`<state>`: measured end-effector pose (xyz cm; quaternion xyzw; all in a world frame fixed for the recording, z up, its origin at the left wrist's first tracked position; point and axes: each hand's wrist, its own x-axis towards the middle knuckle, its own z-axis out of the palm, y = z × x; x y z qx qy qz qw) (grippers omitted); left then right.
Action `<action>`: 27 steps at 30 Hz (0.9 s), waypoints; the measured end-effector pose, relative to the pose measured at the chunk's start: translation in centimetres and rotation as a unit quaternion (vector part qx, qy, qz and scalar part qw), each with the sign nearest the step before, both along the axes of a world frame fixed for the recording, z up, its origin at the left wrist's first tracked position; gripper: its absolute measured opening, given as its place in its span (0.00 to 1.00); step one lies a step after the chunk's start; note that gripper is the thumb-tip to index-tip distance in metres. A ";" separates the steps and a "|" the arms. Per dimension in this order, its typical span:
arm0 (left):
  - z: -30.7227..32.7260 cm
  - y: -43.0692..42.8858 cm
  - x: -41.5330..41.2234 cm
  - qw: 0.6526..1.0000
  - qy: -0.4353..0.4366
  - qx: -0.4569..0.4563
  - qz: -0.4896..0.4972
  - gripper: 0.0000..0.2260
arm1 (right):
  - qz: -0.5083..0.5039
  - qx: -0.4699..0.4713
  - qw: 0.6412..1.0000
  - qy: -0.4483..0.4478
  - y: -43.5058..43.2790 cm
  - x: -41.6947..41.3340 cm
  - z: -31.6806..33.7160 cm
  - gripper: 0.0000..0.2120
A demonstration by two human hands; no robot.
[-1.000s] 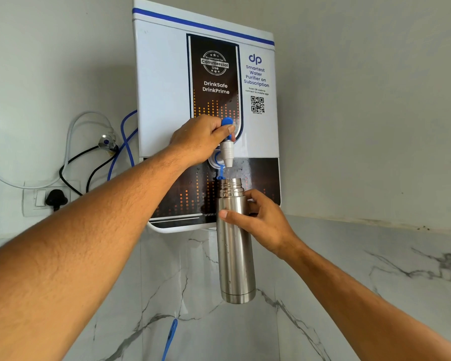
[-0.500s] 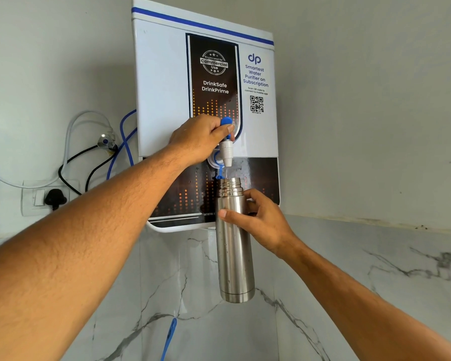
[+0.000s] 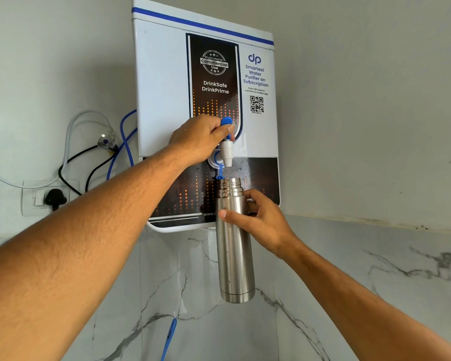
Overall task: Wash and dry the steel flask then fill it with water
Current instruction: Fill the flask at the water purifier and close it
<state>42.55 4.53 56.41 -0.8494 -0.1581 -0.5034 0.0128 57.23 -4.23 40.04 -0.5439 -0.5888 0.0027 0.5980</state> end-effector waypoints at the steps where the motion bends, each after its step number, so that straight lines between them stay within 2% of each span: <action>1: 0.0 0.0 0.0 1.000 0.000 0.000 -0.001 0.16 | 0.000 -0.001 1.000 0.000 0.0 0.0 0.0 0.30; 27: 0.0 0.3 0.1 1.000 -0.001 -0.001 -0.004 0.16 | -0.004 -0.001 1.000 -0.001 0.0 -0.1 0.0 0.30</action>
